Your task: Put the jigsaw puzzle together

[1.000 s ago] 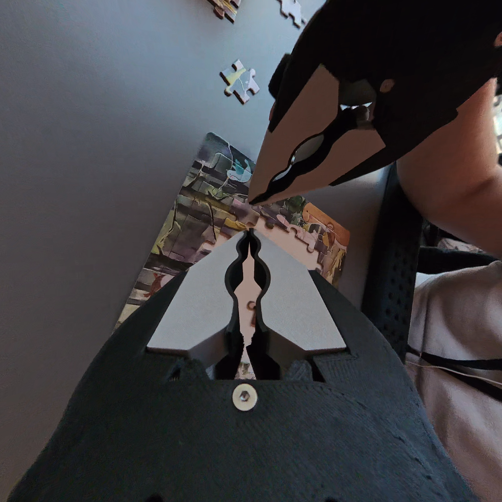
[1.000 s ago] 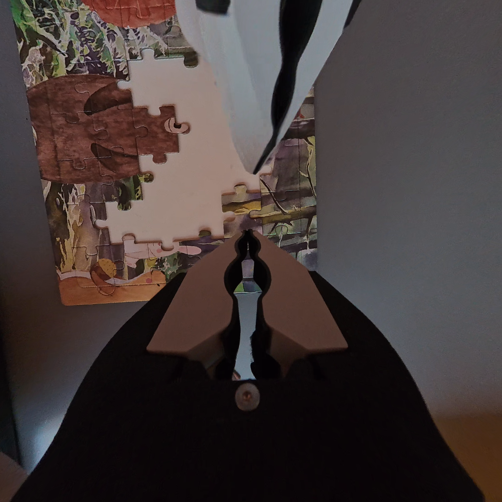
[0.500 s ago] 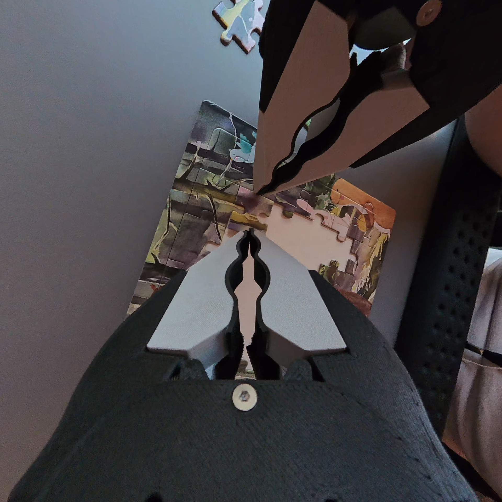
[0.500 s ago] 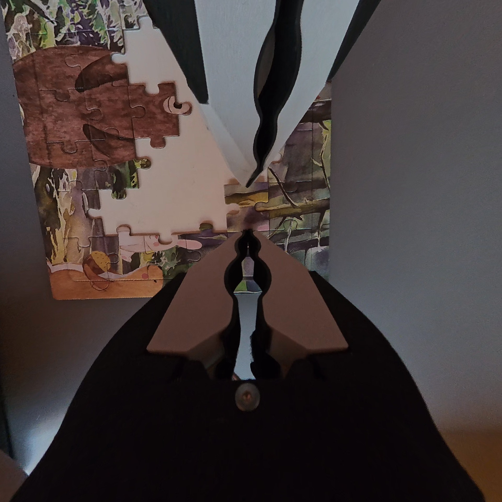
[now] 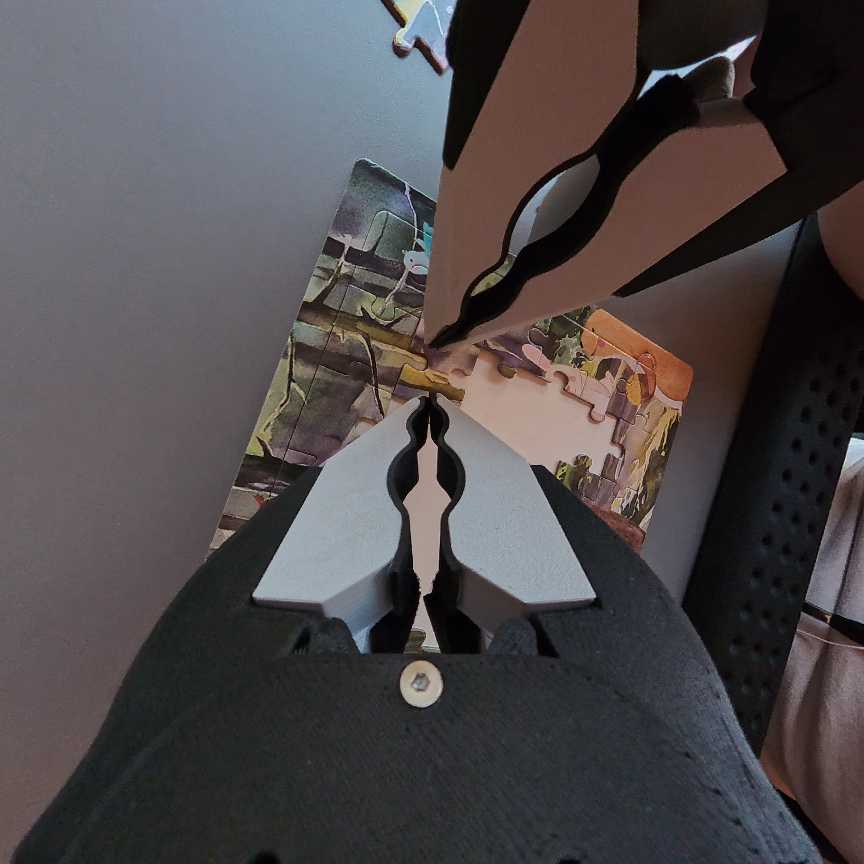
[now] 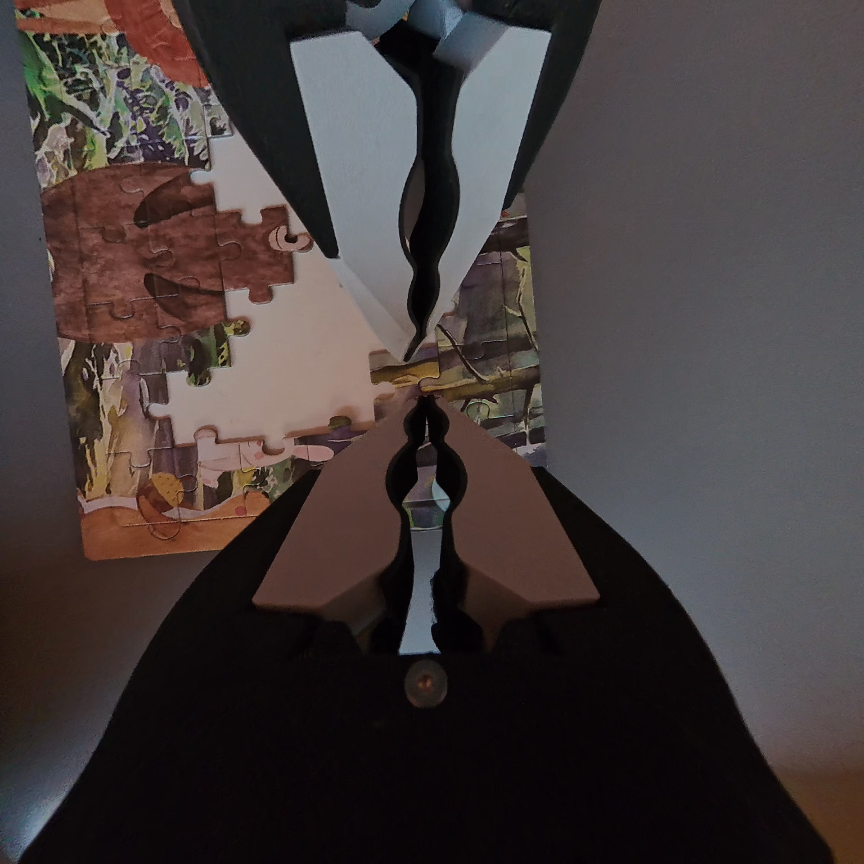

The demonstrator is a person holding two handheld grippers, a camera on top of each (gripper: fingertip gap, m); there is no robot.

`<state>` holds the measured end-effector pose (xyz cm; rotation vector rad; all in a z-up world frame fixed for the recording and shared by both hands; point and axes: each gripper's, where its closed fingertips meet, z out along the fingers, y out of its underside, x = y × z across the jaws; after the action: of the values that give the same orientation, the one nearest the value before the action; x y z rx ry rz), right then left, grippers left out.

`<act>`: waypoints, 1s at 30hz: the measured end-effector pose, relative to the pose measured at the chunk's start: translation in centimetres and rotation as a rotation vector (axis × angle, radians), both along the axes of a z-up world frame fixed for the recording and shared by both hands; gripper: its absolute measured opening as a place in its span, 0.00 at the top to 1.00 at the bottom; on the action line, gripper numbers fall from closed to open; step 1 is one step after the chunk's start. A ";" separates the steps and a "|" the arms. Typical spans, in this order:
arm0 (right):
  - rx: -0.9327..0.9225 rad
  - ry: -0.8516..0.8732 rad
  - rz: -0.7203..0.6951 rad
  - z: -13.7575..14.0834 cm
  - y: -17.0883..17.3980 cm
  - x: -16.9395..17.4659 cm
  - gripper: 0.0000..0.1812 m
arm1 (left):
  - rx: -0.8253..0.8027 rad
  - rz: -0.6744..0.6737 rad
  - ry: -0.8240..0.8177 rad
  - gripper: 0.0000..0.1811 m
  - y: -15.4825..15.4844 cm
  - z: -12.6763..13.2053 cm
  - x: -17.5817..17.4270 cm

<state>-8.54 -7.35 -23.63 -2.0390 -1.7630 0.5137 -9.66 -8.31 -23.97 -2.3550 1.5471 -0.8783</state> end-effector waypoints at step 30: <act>0.035 0.106 0.012 0.5 0.3 -0.8 0.99 | -0.025 0.039 -0.030 1.00 0.6 0.2 -0.4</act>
<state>-9.34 -7.07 -23.15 -1.9418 -1.7112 0.5799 -10.06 -7.71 -23.77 -2.3697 1.4827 -0.9246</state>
